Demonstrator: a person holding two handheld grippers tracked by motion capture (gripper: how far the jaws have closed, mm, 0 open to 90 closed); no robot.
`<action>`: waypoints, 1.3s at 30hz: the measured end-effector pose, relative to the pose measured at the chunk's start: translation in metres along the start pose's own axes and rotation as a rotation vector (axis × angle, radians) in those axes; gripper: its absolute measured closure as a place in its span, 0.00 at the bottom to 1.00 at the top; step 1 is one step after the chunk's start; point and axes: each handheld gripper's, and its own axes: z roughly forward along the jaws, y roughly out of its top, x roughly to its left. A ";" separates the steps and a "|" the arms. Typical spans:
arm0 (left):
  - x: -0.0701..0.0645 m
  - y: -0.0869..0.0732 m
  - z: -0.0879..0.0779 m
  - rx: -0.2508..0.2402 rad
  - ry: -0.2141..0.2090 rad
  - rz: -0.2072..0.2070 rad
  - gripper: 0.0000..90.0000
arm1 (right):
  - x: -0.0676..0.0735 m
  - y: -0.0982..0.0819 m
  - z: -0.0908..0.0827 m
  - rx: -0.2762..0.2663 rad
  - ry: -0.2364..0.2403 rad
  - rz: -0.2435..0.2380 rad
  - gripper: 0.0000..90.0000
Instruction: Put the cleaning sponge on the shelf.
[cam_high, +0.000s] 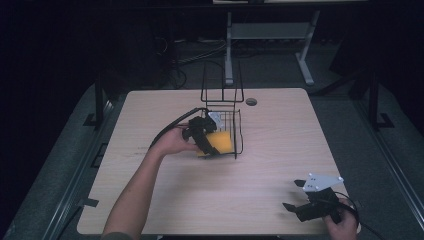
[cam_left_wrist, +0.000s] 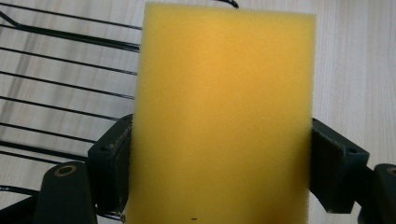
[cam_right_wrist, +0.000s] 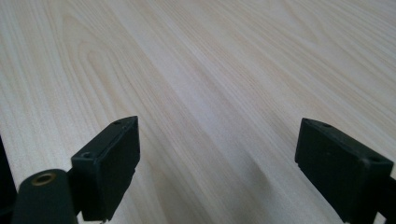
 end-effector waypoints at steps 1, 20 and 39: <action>0.000 0.000 0.000 0.000 0.000 0.000 0.24 | 0.000 0.000 0.000 0.000 0.002 -0.002 0.15; 0.018 0.016 0.011 -0.008 -0.027 -0.002 0.24 | -0.002 -0.001 -0.001 -0.001 -0.003 0.007 0.15; 0.032 0.023 0.026 0.033 -0.022 0.011 0.24 | -0.003 -0.001 0.001 0.006 0.001 -0.003 0.15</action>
